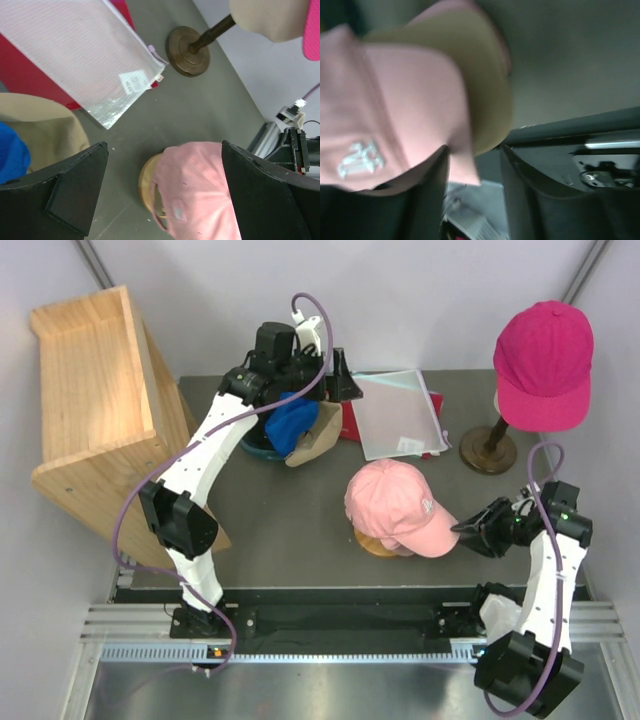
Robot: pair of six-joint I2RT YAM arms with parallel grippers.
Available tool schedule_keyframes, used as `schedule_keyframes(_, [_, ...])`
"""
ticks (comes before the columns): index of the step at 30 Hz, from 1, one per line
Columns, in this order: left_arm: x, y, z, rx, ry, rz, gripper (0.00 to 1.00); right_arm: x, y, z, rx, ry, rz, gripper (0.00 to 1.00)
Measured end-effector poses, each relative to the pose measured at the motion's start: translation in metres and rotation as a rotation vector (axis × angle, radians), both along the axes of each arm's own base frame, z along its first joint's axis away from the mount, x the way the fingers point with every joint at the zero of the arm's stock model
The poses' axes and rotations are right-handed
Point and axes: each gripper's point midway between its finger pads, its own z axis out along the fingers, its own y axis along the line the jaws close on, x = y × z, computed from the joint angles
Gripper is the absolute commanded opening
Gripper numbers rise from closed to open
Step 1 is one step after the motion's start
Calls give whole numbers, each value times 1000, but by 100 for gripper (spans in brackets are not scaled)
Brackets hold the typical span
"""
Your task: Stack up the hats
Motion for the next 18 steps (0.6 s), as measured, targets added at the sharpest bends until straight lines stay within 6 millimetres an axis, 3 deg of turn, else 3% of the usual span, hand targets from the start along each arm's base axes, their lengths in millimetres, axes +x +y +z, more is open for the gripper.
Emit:
schedule_keyframes(1, [2, 2, -2, 9, -1, 12, 99, 0, -8, -8, -55, 25, -20, 65])
schedule_keyframes(4, [7, 9, -7, 44, -6, 46, 99, -1, -30, -22, -171, 91, -63, 82])
schedule_keyframes(6, [10, 15, -14, 81, -8, 74, 99, 3, -41, -18, -227, 93, -84, 84])
schedule_keyframes(13, [28, 48, -36, 241, -39, 227, 99, 42, -76, 45, -389, -87, -177, 85])
schedule_keyframes(18, [33, 69, -60, 348, -38, 297, 98, 64, -91, 78, -443, -191, -248, 85])
